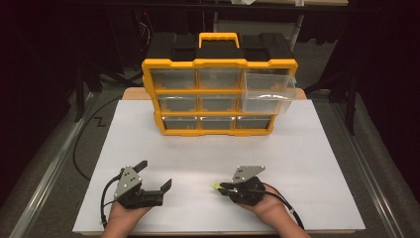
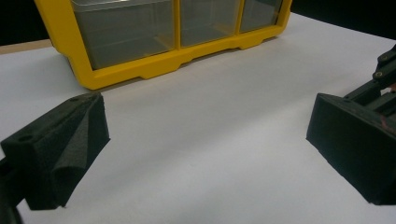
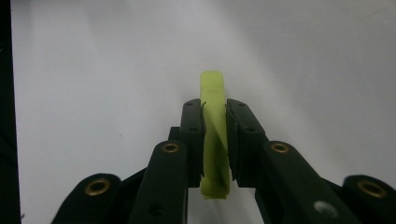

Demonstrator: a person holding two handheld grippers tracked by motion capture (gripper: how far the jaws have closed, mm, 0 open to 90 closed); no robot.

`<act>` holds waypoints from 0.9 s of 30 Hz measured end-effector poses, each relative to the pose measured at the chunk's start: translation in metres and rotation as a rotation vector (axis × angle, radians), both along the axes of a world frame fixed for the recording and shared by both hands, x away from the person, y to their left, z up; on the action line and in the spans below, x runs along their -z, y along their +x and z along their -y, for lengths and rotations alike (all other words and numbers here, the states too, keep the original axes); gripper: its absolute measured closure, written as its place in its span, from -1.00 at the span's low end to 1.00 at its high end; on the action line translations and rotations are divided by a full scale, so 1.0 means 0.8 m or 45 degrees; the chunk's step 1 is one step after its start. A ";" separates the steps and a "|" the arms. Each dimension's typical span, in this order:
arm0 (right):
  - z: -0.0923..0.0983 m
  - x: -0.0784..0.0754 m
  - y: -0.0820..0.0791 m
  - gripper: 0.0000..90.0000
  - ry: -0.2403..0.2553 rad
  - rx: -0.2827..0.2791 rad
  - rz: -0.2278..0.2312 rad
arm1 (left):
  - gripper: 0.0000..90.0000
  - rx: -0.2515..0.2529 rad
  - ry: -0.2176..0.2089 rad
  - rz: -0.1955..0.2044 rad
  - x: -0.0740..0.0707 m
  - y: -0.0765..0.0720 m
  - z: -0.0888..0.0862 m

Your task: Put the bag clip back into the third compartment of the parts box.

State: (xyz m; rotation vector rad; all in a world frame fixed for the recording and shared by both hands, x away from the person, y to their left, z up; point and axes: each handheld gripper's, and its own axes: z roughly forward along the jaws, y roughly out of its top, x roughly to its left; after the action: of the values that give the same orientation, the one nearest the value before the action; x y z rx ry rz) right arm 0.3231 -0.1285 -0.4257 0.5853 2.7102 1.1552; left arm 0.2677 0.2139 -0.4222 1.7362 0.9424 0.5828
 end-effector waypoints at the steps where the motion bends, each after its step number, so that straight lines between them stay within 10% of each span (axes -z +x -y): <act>1: 0.005 -0.001 0.002 0.75 0.006 0.008 -0.002 | -0.99 0.000 0.001 0.001 0.000 0.000 0.000; 27: 0.102 -0.023 0.039 0.75 0.100 0.300 0.004 | -0.99 0.018 0.021 0.002 -0.001 -0.001 0.000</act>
State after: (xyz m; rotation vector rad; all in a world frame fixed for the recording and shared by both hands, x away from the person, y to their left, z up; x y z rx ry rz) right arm 0.3547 -0.2097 -0.4073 0.8854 2.5177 1.2013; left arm 0.2673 0.2142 -0.4218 1.7557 0.9255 0.5841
